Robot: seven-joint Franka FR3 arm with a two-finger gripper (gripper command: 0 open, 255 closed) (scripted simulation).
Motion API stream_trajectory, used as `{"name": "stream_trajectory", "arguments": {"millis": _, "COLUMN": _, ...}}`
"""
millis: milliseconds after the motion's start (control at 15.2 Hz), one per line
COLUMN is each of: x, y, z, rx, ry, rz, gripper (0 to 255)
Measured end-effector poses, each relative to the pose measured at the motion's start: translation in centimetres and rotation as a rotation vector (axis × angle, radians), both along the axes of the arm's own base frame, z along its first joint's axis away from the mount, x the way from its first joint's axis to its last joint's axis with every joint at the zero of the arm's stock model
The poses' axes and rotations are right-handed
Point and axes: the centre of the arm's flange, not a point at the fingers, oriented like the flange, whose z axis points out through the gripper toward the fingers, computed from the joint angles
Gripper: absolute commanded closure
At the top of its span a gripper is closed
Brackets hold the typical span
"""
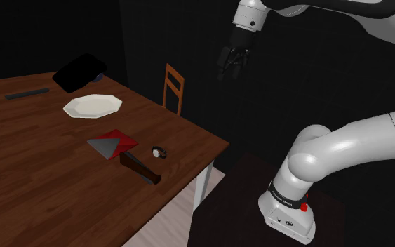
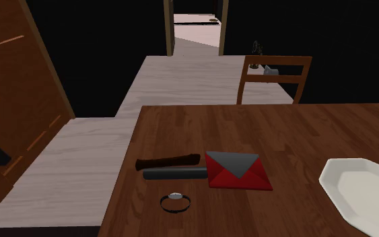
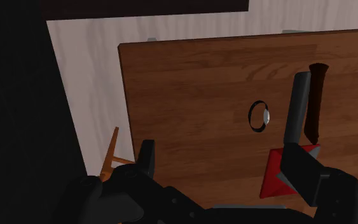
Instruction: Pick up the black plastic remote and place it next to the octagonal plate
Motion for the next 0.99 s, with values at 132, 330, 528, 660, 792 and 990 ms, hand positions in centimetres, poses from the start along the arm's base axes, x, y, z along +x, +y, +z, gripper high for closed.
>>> {"name": "stream_trajectory", "arguments": {"millis": 132, "x": 0.3, "y": 0.5, "z": -0.5, "rx": -0.002, "ry": 0.002, "rz": 0.001, "gripper": 0}}
{"name": "stream_trajectory", "arguments": {"millis": 330, "x": 1.0, "y": 3.3, "z": -2.4, "rx": -0.013, "ry": 0.011, "rz": 0.006, "gripper": 0}}
{"name": "stream_trajectory", "arguments": {"millis": 528, "x": 2.4, "y": 6.4, "z": -4.8, "rx": -0.025, "ry": 0.021, "rz": 0.012, "gripper": 0}}
{"name": "stream_trajectory", "arguments": {"millis": 660, "x": 2.7, "y": 8.5, "z": -6.3, "rx": -0.033, "ry": 0.027, "rz": 0.015, "gripper": 0}}
{"name": "stream_trajectory", "arguments": {"millis": 792, "x": 3.3, "y": 10.8, "z": -8.3, "rx": -0.042, "ry": 0.034, "rz": 0.019, "gripper": 0}}
{"name": "stream_trajectory", "arguments": {"millis": 990, "x": 4.1, "y": 13.5, "z": -10.9, "rx": -0.054, "ry": 0.044, "rz": 0.024, "gripper": 0}}
